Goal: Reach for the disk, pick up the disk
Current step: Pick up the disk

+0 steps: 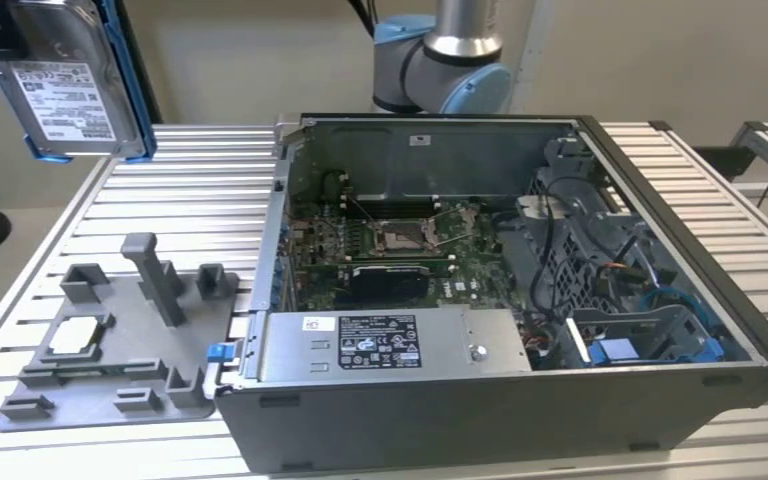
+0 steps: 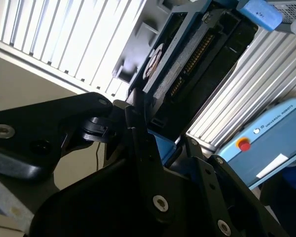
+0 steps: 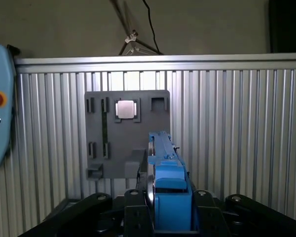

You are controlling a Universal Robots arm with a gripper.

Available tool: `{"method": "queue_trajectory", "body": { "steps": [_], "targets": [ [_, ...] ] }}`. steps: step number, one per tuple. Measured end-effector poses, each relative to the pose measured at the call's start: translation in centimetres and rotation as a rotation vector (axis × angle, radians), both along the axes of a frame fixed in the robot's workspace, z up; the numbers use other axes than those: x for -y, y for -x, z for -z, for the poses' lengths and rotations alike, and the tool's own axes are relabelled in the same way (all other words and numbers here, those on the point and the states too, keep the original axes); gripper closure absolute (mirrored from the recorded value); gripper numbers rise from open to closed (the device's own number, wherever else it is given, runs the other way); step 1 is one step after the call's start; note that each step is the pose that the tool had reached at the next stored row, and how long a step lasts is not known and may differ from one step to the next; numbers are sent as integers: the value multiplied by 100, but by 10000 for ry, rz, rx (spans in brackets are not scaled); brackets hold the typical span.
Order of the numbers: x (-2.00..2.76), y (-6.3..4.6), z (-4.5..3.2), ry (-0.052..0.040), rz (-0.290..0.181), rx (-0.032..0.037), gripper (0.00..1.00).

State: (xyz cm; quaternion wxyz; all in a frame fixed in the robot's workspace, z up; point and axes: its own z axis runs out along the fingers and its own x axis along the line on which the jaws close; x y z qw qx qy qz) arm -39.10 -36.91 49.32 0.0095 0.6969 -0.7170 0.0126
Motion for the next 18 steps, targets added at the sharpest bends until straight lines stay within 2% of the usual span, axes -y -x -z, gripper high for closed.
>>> {"method": "queue_trajectory", "body": {
  "steps": [18],
  "targets": [
    [0,-303,0,0,-1,1,100]
  ]
}}
